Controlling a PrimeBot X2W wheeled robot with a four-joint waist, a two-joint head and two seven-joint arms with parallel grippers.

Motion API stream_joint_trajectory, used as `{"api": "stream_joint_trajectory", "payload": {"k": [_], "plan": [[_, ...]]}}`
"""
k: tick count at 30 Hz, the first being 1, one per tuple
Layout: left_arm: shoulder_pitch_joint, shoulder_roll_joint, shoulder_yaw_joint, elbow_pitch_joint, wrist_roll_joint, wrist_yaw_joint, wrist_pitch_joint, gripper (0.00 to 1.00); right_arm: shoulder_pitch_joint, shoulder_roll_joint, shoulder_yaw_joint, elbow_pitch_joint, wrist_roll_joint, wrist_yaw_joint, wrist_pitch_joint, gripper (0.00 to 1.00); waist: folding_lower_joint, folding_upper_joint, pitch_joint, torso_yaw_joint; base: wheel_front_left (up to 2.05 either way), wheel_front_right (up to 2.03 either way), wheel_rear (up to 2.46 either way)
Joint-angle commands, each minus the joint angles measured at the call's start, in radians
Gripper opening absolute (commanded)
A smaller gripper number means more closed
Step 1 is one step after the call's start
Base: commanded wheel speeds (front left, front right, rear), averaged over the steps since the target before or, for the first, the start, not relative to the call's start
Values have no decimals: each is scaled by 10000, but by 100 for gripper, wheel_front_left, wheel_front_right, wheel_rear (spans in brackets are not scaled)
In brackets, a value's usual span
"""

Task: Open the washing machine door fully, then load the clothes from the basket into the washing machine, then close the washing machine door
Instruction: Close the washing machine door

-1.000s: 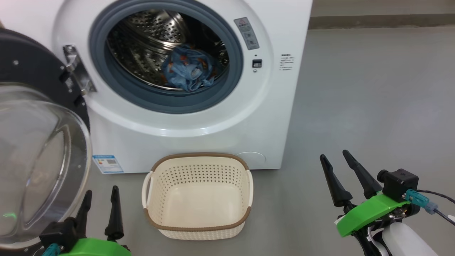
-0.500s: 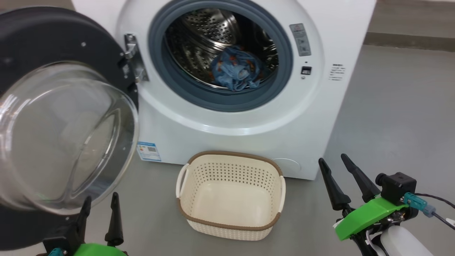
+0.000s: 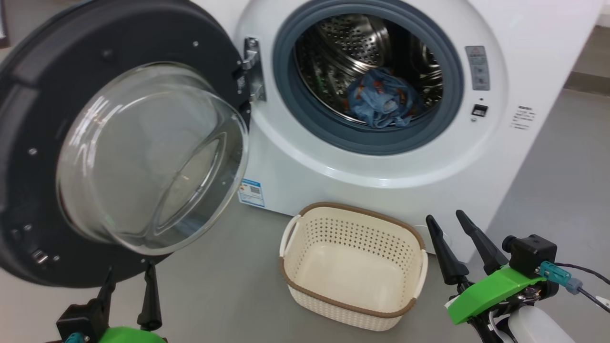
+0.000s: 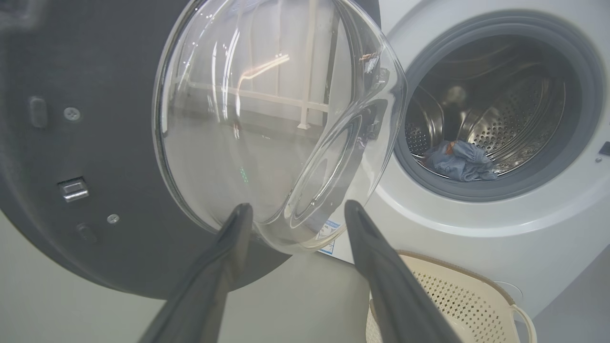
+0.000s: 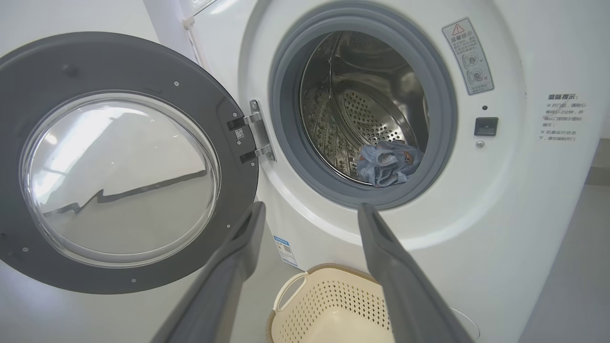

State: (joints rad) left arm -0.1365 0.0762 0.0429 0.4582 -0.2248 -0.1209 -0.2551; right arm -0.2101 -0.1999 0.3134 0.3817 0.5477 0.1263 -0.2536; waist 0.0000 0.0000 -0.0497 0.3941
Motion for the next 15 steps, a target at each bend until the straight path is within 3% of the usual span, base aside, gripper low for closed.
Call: {"api": "stream_joint_trajectory", "payload": {"k": [1, 5, 15], "plan": [[-132, 132, 332, -240, 160, 45, -67, 100, 24, -57, 45, -254, -15, 44, -82, 100, 0, 0, -74, 480, 0, 0, 0], [-102, 112, 372, -319, 198, 30, -67, 100, 68, -11, -50, -302, -101, 44, -82, 100, 0, 0, -90, 834, 0, 0, 0], [24, 6, 635, -625, 184, 13, -67, 100, -144, -15, 181, -280, -122, 44, -82, 100, 0, 0, 87, 983, 0, 0, 0]]}}
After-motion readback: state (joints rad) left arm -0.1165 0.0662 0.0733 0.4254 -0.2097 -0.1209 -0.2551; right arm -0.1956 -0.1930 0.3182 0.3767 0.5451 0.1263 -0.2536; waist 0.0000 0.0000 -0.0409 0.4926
